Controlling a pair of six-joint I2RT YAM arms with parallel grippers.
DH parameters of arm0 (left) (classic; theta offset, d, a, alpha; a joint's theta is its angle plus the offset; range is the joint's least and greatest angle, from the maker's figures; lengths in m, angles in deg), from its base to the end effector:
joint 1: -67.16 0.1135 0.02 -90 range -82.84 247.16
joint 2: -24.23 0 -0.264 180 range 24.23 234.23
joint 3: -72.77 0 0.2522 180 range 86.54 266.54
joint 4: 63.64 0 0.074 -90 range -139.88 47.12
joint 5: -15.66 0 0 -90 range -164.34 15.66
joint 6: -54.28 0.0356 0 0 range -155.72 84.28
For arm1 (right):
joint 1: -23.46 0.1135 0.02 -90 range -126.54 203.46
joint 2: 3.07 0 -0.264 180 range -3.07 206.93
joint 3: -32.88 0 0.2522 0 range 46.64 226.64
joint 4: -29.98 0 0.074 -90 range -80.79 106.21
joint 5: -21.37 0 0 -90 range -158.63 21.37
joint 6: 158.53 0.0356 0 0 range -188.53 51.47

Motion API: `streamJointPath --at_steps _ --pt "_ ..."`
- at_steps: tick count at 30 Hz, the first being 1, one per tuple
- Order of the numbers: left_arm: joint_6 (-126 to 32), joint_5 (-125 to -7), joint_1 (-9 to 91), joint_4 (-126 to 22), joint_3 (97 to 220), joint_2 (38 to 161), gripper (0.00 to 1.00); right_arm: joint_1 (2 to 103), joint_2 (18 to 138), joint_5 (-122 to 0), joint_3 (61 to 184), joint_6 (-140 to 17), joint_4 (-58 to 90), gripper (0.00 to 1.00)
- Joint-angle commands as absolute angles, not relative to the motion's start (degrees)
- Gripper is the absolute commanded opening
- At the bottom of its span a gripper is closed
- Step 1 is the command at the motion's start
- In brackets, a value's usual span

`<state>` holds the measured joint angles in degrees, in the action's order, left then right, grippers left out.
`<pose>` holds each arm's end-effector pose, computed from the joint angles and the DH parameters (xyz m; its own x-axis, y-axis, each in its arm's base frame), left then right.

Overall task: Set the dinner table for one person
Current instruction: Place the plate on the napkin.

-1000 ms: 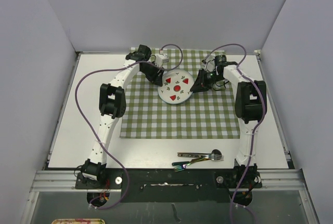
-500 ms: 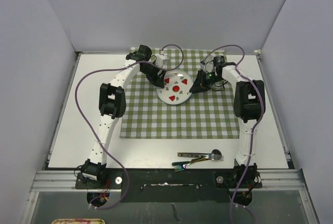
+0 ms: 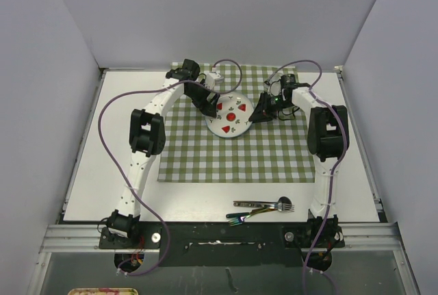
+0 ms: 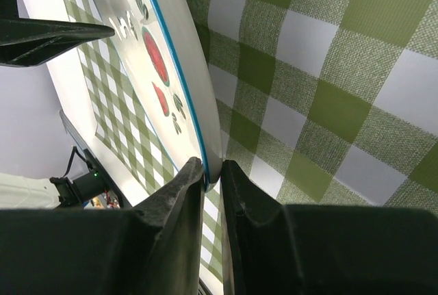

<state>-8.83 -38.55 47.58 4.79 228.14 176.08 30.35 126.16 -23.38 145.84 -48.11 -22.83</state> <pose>0.5094 -0.2033 0.1604 -0.5324 0.5788 -0.6177 0.8367 0.4702 -0.2806 0.4580 0.0808 0.1548 -0.9864 0.1282 -0.1032 0.0085 0.6656 0.7463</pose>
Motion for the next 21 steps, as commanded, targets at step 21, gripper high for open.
streamJointPath --at_steps 21 --pt "-6.2 -45.2 47.6 5.3 223.3 165.8 0.89 31.1 119.8 -22.7 142.8 -45.2 -16.0 0.0"
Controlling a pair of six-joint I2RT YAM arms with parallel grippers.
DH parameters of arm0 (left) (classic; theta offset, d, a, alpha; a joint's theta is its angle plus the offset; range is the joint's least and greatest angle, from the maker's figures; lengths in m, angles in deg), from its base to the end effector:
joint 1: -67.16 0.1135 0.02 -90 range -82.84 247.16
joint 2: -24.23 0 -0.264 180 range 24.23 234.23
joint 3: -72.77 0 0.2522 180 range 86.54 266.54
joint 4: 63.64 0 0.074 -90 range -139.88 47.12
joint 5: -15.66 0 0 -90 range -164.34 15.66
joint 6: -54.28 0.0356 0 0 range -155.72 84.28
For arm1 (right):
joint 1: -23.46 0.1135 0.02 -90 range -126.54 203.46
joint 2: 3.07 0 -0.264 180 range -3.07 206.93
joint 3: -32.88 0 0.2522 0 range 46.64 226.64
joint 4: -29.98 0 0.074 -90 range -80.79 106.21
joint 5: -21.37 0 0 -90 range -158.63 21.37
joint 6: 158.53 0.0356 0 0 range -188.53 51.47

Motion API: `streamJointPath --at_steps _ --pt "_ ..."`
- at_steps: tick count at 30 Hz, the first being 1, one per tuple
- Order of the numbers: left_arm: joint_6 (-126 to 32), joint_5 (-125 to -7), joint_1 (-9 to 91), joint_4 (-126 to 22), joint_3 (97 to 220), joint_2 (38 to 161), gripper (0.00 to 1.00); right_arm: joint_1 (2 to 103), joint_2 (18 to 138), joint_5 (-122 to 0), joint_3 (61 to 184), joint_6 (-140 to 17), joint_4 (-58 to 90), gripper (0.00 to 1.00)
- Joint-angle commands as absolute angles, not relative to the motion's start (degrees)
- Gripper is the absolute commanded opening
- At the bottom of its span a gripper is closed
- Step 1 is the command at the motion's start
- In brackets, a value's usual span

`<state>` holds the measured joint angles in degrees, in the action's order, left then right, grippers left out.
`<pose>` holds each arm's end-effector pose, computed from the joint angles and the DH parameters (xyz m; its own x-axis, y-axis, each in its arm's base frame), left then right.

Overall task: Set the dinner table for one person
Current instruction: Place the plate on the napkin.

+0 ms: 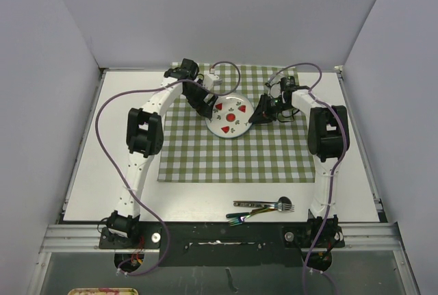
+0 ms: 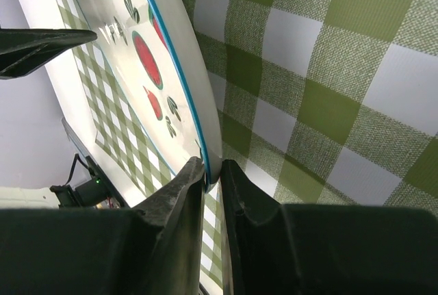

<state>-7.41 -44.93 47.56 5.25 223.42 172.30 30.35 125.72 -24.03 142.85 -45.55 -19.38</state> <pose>0.5011 -0.1970 0.1683 -0.5328 0.6282 -0.5670 0.8300 0.5186 -0.2053 0.4547 0.0801 0.1457 -0.9830 0.1612 -0.0877 0.0426 0.6654 0.7452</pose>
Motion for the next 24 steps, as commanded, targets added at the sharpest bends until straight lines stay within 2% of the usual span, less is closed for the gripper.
streamJointPath --at_steps 1,24 --pt "-6.2 -45.2 47.5 5.4 223.2 165.5 0.89 31.1 119.7 -22.8 142.8 -45.1 -16.0 0.0" --pt "-4.1 -45.7 46.8 6.5 219.3 161.8 0.89 32.4 117.5 -26.9 143.3 -46.0 -17.3 0.01"
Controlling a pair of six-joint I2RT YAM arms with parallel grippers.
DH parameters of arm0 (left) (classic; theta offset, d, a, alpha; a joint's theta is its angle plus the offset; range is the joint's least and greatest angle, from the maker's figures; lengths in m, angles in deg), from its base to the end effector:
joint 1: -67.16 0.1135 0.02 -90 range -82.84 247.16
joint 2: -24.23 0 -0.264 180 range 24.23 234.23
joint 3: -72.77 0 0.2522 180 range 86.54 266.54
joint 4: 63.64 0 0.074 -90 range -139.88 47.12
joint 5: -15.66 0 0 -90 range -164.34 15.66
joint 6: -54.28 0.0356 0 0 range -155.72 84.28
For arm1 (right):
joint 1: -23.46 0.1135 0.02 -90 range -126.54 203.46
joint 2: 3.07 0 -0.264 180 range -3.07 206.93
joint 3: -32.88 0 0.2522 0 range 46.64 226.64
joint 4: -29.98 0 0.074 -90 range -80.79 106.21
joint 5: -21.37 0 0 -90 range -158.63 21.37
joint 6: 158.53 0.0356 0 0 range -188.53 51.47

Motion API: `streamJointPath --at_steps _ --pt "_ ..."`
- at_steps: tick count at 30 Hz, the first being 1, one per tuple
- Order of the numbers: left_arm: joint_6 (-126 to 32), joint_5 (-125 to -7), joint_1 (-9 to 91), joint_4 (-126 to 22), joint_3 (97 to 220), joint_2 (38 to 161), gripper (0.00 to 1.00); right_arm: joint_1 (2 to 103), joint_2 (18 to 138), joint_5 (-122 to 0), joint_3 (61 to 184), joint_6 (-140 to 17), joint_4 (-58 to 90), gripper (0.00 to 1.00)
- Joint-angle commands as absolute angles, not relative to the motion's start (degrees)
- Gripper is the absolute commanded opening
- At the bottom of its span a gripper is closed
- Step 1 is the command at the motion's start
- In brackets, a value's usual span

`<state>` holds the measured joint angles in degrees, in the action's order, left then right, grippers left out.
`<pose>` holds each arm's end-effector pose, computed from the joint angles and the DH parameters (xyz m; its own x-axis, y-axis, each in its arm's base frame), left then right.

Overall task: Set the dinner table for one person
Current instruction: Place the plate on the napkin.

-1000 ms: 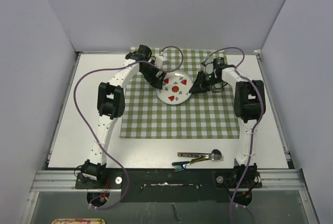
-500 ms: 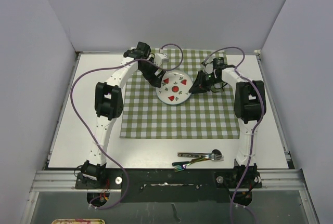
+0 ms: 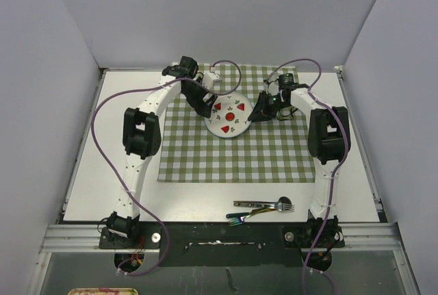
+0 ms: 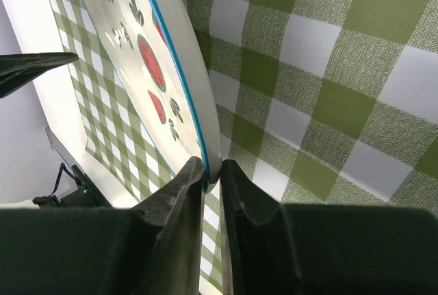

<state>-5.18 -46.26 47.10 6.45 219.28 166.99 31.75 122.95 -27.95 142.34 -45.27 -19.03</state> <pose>0.4866 -0.1955 0.1932 -0.4971 0.6588 -0.5647 0.8507 0.4983 -0.1674 0.4506 0.0891 0.1632 -0.9763 0.1604 -0.1456 0.0102 0.7056 0.7086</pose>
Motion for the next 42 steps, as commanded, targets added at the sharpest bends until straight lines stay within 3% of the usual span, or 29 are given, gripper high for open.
streamJointPath --at_steps 1,42 --pt "-4.0 -45.7 46.7 6.6 219.2 161.8 0.89 32.4 117.5 -27.1 143.4 -46.1 -17.4 0.01" --pt "-2.7 -46.1 46.1 6.8 215.4 161.0 0.89 32.4 121.4 -29.7 145.7 -45.8 -19.6 0.15"
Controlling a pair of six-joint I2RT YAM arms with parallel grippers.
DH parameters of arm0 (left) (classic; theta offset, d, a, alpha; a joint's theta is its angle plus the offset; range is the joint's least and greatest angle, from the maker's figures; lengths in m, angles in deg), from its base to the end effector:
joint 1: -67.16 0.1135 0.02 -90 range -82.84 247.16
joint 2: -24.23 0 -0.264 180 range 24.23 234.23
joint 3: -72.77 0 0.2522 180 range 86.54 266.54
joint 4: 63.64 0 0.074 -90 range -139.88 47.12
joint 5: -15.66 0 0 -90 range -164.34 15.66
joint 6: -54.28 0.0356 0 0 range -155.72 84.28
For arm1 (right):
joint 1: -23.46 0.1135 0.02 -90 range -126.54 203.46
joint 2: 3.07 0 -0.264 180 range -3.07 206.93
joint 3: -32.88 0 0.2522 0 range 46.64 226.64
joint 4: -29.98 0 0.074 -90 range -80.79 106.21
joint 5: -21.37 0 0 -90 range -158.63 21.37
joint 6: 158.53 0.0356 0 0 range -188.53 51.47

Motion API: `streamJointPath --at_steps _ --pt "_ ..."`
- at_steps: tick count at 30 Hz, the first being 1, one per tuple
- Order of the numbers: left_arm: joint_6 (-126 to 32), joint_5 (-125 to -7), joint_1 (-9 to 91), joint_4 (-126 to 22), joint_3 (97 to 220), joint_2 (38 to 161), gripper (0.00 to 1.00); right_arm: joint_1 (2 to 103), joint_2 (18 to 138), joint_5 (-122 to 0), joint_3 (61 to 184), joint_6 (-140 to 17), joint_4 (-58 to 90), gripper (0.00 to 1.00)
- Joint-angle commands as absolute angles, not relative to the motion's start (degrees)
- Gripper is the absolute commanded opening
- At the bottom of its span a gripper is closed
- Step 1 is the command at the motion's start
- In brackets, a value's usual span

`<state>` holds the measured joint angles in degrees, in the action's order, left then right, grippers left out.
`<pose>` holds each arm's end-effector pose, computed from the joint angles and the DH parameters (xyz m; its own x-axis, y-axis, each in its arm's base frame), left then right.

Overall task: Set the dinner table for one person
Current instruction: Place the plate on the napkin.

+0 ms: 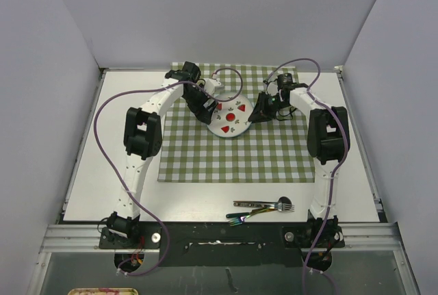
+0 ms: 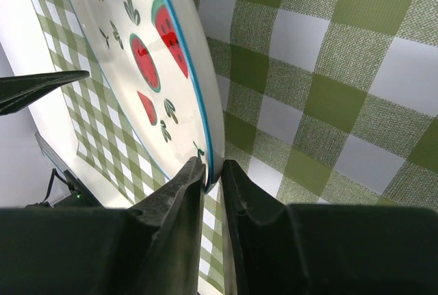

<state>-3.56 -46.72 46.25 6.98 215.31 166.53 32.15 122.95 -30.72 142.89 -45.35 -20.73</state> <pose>0.4766 -0.1998 0.1766 -0.4992 0.6956 -0.5167 0.8592 0.4747 -0.1910 0.4495 0.0908 0.1637 -0.9761 0.1650 -0.1412 0.0272 0.7379 0.6744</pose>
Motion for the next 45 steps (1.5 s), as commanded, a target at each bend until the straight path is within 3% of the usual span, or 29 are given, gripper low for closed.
streamJointPath --at_steps 1,45 --pt "-2.6 -46.0 46.1 6.8 215.3 161.0 0.89 32.4 121.5 -29.6 145.7 -45.7 -19.6 0.15" --pt "-1.9 -46.7 45.0 8.8 216.8 163.0 0.89 30.1 124.6 -28.9 144.7 -45.8 -21.6 0.22"
